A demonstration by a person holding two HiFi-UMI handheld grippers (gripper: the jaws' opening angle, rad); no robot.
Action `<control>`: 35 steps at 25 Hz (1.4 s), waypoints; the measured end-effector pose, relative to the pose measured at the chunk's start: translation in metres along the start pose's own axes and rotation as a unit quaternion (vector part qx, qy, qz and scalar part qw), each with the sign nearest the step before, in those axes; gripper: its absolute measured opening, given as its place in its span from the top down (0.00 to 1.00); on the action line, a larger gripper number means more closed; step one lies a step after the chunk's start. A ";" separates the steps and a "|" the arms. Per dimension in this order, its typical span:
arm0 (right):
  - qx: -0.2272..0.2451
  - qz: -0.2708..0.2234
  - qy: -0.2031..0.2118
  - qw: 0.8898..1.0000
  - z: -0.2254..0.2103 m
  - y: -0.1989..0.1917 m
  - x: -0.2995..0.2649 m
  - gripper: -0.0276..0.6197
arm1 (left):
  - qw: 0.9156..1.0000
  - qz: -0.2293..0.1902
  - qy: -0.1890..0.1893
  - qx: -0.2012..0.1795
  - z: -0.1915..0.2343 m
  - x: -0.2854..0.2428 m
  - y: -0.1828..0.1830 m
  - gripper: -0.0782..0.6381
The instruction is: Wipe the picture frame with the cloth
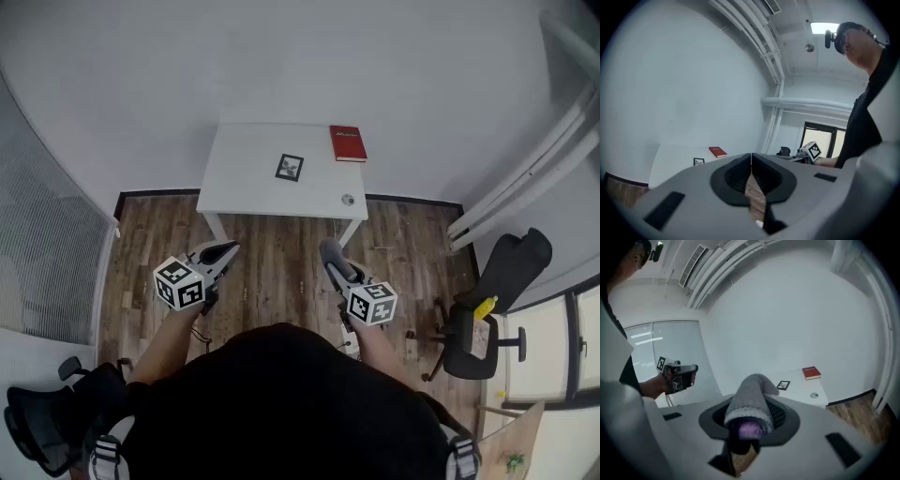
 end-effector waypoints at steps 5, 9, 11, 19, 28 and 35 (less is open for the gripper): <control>0.016 -0.007 -0.004 1.000 -0.023 0.006 0.016 0.79 | 1.000 0.000 0.002 -0.002 -0.016 -0.020 -0.007 0.87; 0.015 0.001 0.006 1.000 -0.039 -0.001 0.028 0.79 | 1.000 0.004 0.005 -0.005 -0.032 -0.036 -0.015 0.87; 0.001 -0.002 0.005 1.000 -0.048 -0.006 0.031 0.79 | 1.000 0.008 0.007 -0.006 -0.038 -0.042 -0.020 0.87; -0.011 -0.010 -0.001 1.000 -0.075 0.001 0.027 0.79 | 0.999 0.017 0.028 -0.002 -0.033 -0.048 -0.026 0.87; -0.015 0.005 0.010 1.000 -0.076 -0.004 -0.003 0.79 | 1.000 0.017 0.021 0.008 -0.011 -0.068 -0.032 0.87; 0.004 0.027 -0.006 1.000 -0.084 -0.002 -0.030 0.79 | 1.000 0.010 0.006 0.014 0.024 -0.087 -0.022 0.87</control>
Point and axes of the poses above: the fingertips, and each gripper's own axes: x backward along the fingers, z to its left, y out of its top, the point moved 2 cm from there along x, backward along the fingers, and after that the axes turned 13 degrees about -z, right-handed, at the moved point
